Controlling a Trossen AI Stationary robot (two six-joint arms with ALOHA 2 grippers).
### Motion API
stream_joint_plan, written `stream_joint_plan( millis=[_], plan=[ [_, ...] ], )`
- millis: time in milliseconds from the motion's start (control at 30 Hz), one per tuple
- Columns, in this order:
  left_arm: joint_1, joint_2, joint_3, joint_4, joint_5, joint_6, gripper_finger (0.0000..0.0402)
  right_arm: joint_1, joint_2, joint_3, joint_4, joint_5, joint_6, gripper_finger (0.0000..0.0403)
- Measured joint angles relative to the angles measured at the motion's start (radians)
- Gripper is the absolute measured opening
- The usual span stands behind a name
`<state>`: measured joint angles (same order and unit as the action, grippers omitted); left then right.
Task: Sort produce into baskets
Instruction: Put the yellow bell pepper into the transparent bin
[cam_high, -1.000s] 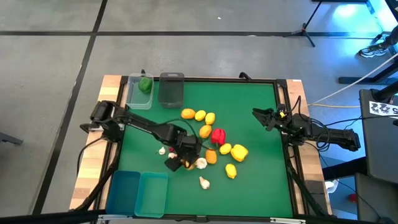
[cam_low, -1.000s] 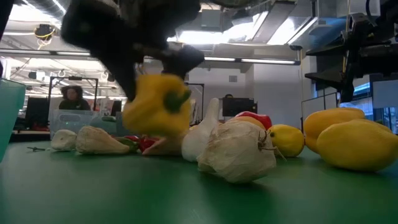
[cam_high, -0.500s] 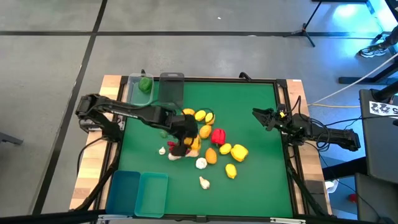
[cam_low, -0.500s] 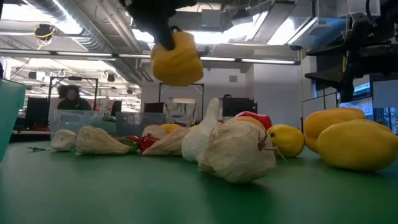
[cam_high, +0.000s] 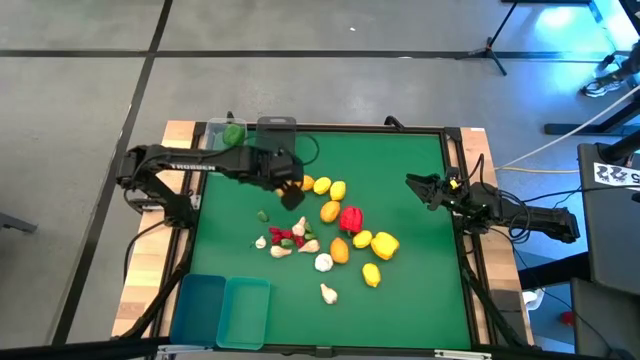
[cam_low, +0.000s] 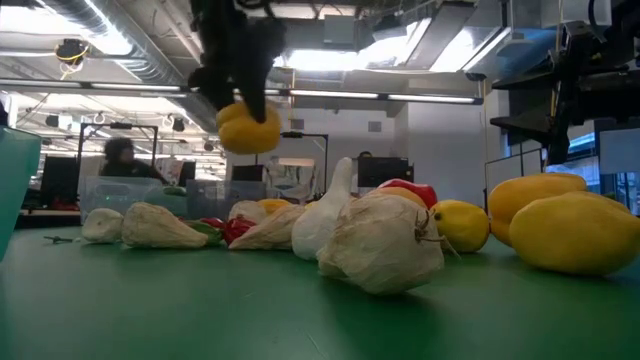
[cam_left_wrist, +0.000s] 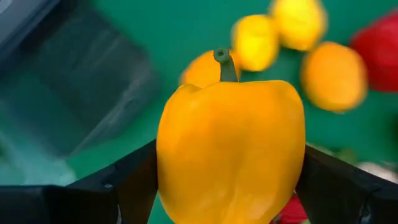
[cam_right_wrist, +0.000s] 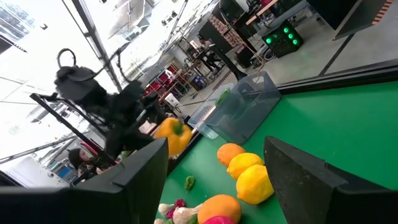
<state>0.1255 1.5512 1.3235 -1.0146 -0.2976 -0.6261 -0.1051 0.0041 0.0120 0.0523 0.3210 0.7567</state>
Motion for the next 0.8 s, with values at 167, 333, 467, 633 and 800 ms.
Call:
stream_joint_plan(
  millis=[167, 333, 467, 633, 800],
  plan=[
    [0.07, -0.005, 0.0, -0.098, -0.006, -0.081, 0.0313, 0.0, 0.0, 0.0, 0.0, 0.0, 0.0, 0.0261],
    [0.136, -0.036, 0.0, -0.151, -0.069, -0.089, 0.0313, 0.0, 0.0, 0.0, 0.0, 0.0, -0.001, 0.0261],
    [0.216, -0.09, 0.0, -0.19, -0.125, -0.106, 0.0313, 0.0, 0.0, 0.0, 0.0, 0.0, -0.002, 0.0261],
    [0.36, -0.166, 0.0, -0.203, -0.177, -0.108, 0.0314, 0.0, 0.0, 0.0, -0.001, 0.0, -0.006, 0.0261],
    [0.521, -0.193, 0.0, -0.202, -0.19, -0.073, 0.0314, 0.0, 0.0, 0.0, -0.001, 0.0, -0.006, 0.0261]
  ],
)
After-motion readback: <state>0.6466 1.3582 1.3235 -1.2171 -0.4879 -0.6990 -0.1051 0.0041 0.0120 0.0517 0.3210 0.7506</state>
